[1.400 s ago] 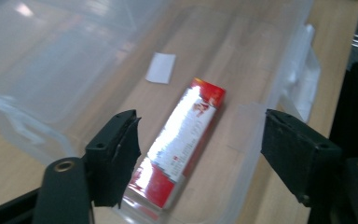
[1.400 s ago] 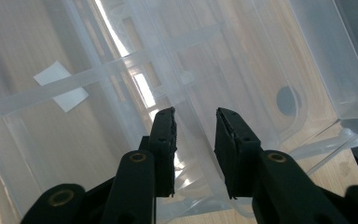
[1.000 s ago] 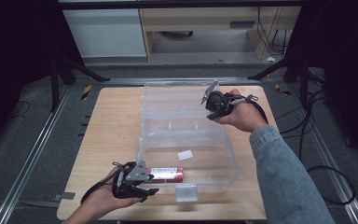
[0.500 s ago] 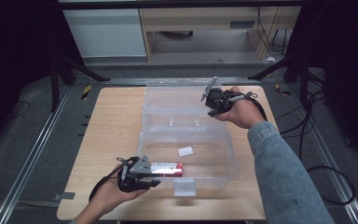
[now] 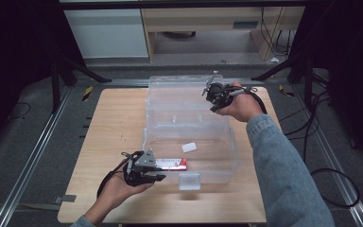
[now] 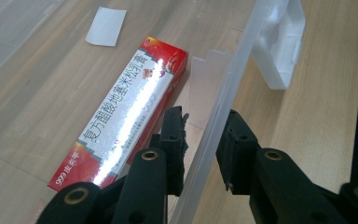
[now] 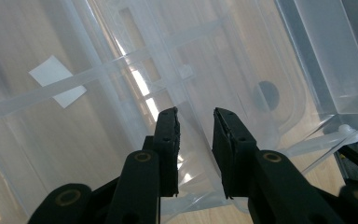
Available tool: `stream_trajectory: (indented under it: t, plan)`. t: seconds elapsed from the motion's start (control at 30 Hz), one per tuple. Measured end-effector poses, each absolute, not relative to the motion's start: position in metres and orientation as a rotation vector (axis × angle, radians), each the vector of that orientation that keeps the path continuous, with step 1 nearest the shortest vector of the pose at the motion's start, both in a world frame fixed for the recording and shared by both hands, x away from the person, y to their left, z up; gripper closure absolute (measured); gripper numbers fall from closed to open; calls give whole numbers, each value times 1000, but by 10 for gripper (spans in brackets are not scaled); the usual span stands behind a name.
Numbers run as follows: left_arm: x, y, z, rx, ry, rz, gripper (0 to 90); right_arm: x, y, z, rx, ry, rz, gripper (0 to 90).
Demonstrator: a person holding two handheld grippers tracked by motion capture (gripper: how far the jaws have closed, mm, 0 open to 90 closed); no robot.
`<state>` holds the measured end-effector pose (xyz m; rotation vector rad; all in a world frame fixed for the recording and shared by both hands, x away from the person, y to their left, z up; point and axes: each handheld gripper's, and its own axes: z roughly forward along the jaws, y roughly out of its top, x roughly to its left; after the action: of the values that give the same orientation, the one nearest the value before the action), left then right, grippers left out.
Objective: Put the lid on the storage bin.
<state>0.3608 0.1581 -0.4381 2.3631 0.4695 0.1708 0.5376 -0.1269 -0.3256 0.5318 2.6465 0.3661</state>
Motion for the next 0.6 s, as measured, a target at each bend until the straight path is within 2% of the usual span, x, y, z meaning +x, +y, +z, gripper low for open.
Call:
stream_trajectory:
  t: [0.2, 0.6]
  plan:
    - [367, 157, -438, 2359, 475, 172, 724, 547, -128, -325, 544, 2650, 365, 721]
    - [367, 156, -439, 2349, 485, 178, 726, 542, -128, -312, 492, 2710, 424, 804]
